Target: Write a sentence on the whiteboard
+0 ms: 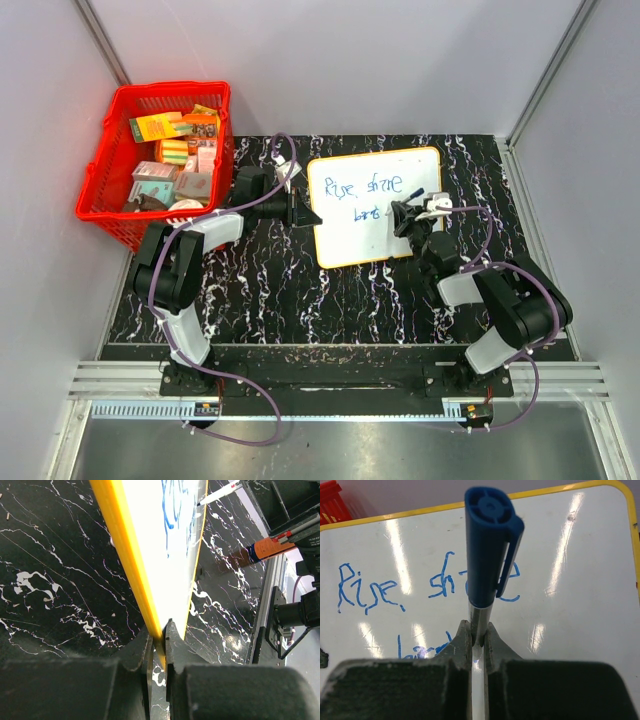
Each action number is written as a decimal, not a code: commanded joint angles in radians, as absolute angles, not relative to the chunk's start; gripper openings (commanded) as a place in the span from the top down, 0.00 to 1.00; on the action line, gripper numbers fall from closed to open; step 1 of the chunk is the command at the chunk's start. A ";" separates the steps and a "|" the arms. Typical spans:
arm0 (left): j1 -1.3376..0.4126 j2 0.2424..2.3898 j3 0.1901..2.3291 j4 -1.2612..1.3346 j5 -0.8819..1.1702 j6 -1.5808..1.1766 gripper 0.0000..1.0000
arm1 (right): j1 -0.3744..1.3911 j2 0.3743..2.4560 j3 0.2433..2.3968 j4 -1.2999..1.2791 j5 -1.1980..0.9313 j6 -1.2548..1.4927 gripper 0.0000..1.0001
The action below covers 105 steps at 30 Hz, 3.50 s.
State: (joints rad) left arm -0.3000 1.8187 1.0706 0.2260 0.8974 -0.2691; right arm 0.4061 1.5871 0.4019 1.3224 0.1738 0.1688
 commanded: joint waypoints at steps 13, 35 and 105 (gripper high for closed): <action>-0.304 1.818 1.075 0.232 0.784 -0.117 1.00 | 0.408 1.637 0.477 1.559 0.144 0.164 1.00; -0.305 1.821 1.078 0.222 0.776 -0.112 1.00 | 0.408 1.626 0.393 1.557 0.196 0.183 1.00; -0.314 1.818 1.086 0.193 0.756 -0.086 1.00 | 0.394 1.456 0.440 1.450 0.136 0.192 1.00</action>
